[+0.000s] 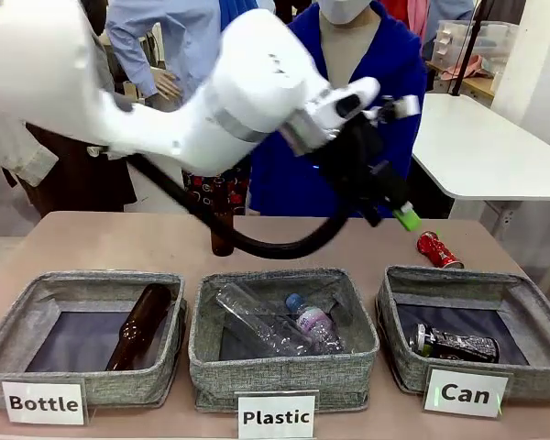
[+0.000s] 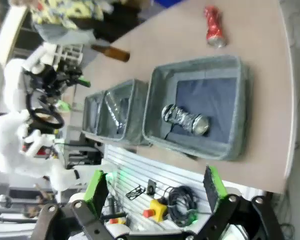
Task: Sort the can waste into the basket.
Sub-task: Pick up the can waste from the table and place it in the right Fabric basket.
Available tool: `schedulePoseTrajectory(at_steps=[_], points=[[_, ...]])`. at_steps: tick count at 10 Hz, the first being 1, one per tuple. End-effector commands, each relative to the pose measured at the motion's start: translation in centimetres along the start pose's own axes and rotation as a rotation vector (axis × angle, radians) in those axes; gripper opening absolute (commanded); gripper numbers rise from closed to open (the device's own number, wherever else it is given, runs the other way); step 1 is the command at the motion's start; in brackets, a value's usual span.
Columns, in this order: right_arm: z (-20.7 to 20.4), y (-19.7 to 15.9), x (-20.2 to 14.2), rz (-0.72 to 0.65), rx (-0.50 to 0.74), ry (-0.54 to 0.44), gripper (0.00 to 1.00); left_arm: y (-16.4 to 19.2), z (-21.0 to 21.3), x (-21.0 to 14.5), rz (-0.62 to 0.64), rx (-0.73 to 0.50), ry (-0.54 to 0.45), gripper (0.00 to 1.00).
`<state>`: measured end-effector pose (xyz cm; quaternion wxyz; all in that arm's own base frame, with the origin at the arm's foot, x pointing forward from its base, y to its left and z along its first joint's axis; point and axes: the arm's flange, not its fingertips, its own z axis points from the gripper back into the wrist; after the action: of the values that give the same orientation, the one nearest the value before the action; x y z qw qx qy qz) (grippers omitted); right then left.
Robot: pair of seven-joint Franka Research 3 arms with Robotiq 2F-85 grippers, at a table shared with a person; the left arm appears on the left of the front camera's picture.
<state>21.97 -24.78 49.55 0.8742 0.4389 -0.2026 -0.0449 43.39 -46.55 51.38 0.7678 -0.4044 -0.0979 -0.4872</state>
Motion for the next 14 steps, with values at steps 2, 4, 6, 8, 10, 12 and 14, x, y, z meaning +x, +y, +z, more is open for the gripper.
schedulePoseTrajectory(at_steps=[2, 4, 6, 8, 10, 12, 14], points=[[-8.7, 3.4, -1.2, -0.066, 0.045, 0.093, 1.0, -1.0, 8.4, -11.3, 0.105, -0.069, -0.109, 1.0], [-15.5, 5.4, -2.1, -0.138, 0.151, 0.165, 1.0, 1.3, 14.8, -20.0, 0.29, -0.005, -0.294, 1.0], [-20.0, 6.9, -2.2, -0.399, 0.346, 0.248, 1.0, 4.2, 21.9, -28.9, 0.508, -0.058, -0.543, 1.0], [-22.9, 6.3, -1.8, -0.456, 0.405, 0.273, 1.0, 7.7, 26.2, -37.1, 0.626, -0.149, -0.743, 1.0], [-24.2, 4.8, -1.2, -0.429, 0.428, 0.204, 1.0, 9.3, 27.6, -44.1, 0.651, -0.244, -0.995, 1.0], [-21.9, 5.5, 1.8, -0.439, 0.407, 0.294, 1.0, 9.5, 29.9, -42.8, 0.716, -0.175, -0.873, 1.0], [-21.9, 5.5, 1.8, -0.439, 0.407, 0.294, 1.0, 9.5, 29.9, -42.8, 0.716, -0.175, -0.873, 1.0]])
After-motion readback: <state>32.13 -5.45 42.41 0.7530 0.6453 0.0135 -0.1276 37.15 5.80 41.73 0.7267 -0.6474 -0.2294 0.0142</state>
